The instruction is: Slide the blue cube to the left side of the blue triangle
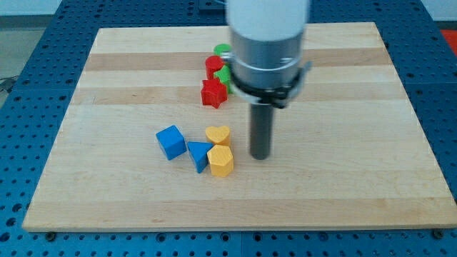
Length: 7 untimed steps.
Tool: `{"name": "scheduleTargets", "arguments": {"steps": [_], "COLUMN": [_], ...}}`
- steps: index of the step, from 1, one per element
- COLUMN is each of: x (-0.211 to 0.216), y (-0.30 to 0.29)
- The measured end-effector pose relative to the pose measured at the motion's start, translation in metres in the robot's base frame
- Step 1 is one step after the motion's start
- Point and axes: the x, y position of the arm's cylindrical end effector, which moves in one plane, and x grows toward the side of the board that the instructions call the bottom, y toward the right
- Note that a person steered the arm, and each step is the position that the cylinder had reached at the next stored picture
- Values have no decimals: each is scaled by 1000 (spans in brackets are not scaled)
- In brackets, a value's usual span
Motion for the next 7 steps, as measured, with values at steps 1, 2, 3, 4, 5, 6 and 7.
{"name": "scheduleTargets", "arguments": {"steps": [1,2,3,4,5,6,7], "x": [-31,-52,-52,-52,-64,-81,-93], "y": [-2,-35,-59,-84,-93,-131,-173]}}
